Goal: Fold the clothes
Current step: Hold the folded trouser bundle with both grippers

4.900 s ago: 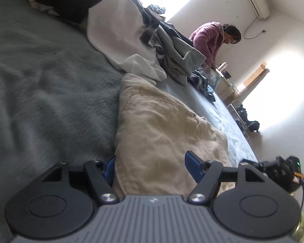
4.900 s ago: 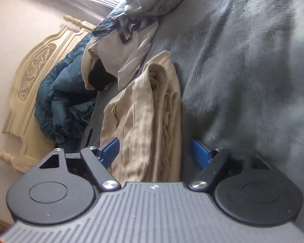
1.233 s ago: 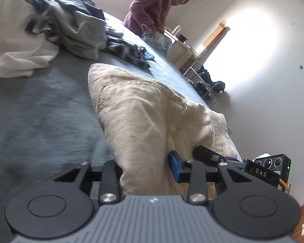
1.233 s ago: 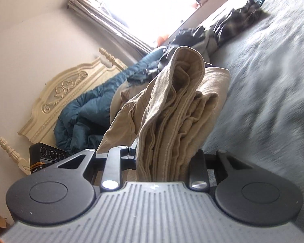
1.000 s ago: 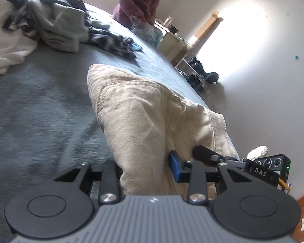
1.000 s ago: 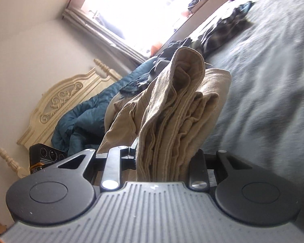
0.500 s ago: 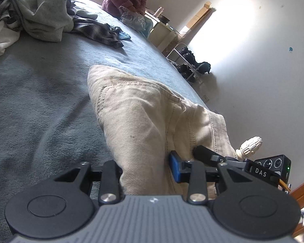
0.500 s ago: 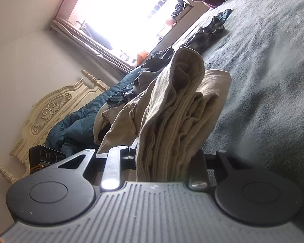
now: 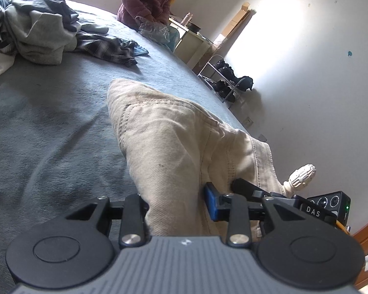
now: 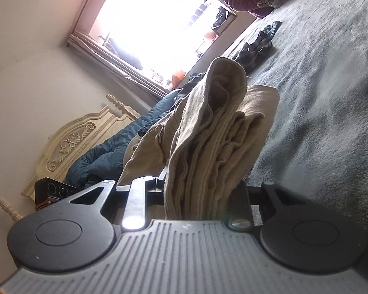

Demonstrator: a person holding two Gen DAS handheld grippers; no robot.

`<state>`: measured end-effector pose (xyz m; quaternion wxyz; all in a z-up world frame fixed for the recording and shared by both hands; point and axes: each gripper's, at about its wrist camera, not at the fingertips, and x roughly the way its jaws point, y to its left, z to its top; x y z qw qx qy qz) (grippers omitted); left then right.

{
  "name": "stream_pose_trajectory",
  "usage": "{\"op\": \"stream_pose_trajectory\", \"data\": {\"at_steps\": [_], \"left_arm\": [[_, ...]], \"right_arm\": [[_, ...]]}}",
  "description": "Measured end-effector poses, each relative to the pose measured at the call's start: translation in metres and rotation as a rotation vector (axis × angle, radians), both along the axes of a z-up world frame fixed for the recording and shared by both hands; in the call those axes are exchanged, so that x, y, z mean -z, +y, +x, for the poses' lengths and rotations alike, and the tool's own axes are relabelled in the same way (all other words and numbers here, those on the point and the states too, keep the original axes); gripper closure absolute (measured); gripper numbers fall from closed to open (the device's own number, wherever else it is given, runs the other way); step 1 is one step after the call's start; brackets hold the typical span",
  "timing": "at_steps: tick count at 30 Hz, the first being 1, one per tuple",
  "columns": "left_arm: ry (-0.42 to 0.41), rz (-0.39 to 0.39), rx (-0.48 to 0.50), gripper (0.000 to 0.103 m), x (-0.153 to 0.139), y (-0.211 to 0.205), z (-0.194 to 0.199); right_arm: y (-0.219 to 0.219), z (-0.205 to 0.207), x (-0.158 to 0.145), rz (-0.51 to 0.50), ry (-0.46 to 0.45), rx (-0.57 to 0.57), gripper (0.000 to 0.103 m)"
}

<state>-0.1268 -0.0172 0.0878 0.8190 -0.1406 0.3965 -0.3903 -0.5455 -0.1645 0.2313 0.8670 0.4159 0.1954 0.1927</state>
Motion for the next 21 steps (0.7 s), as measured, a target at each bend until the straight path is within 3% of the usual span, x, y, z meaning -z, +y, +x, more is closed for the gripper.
{"op": "stream_pose_trajectory", "data": {"at_steps": [9,16,21], "left_arm": [[-0.015,-0.009,0.026,0.069,-0.001,-0.015,0.008],[0.003,-0.039,0.05,0.069,0.021,-0.033,0.07],[0.014,-0.052,0.122,0.069,0.039,-0.051,0.121]], "right_arm": [[-0.014,-0.009,-0.008,-0.019,-0.015,0.025,0.075],[-0.022,0.038,0.002,-0.012,-0.006,0.04,0.075],[-0.034,0.083,0.012,-0.003,0.037,0.085,0.075]]}}
